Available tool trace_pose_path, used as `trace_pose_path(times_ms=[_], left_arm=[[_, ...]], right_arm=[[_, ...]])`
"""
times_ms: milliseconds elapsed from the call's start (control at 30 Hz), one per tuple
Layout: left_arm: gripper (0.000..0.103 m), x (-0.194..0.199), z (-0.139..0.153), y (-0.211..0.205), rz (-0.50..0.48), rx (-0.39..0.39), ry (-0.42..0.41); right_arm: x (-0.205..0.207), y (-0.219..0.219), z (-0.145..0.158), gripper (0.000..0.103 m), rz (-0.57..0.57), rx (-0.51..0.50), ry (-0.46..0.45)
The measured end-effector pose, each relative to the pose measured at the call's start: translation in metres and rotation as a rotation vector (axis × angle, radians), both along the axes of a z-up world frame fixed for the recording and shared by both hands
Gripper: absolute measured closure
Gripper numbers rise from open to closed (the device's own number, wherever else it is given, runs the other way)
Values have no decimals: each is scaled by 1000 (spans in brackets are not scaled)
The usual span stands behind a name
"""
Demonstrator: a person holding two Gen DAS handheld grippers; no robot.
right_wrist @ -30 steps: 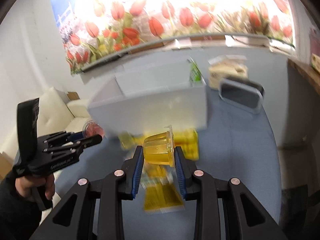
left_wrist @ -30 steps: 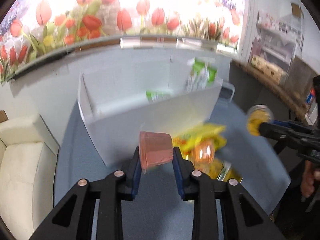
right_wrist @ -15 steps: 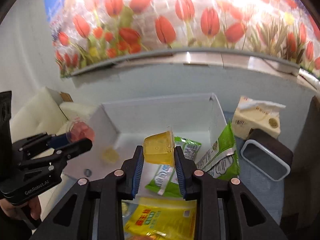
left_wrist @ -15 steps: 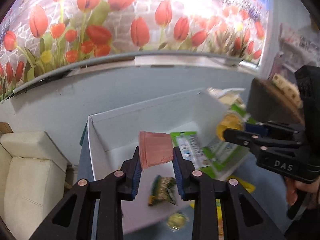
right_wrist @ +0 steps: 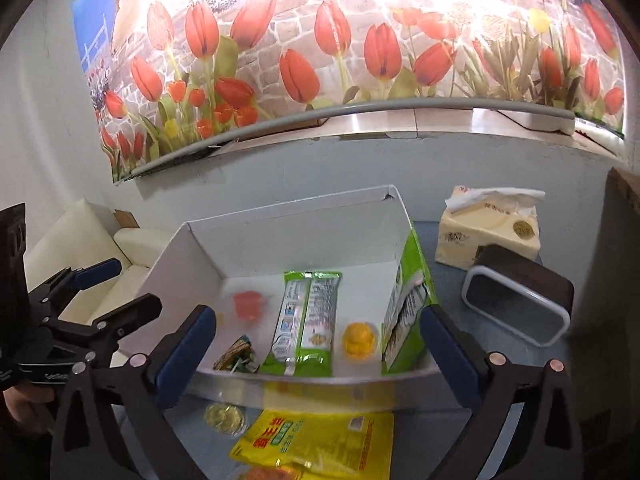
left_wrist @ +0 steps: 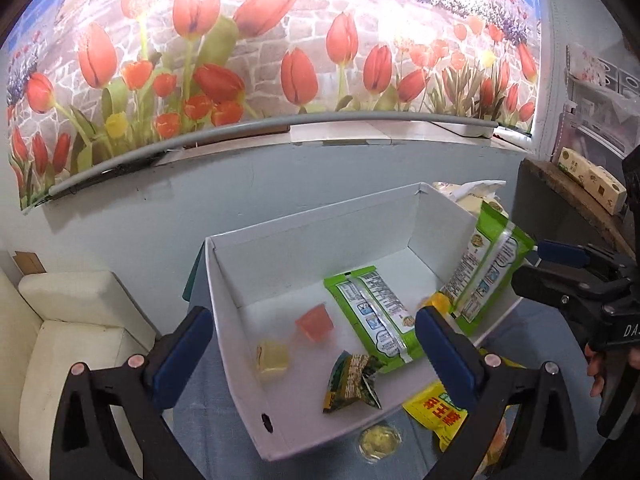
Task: Organize snacks
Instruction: 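Move the right gripper back toward the remaining snacks beside the box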
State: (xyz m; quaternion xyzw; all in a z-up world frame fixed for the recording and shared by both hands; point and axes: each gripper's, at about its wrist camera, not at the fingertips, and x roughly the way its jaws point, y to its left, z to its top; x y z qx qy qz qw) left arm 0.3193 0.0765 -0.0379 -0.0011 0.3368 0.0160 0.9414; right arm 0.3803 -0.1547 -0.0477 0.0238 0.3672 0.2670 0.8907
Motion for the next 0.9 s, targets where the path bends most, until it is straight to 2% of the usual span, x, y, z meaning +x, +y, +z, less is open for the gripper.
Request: trace_pose_path(times_ms=[100, 233, 400, 533, 767, 900], left_arm=[[0, -16, 4, -6, -8, -7, -20], [0, -42, 5, -19, -20, -18, -35], [0, -81, 2, -39, -40, -14, -63], [0, -111, -9, -47, -45, -49, -59], [0, -143, -30, -48, -43, -88, -29], [0, -147, -35, -40, -30, -102, -20]], right_arm=[[-16, -12, 1, 0, -8, 50, -1], [-38, -30, -9, 0, -28, 98, 41], [-67, -52, -32, 0, -81, 164, 114], [-83, -63, -55, 0, -129, 214, 175], [-73, -67, -94, 0, -176, 348, 324], [-57, -59, -106, 0, -193, 372, 367]])
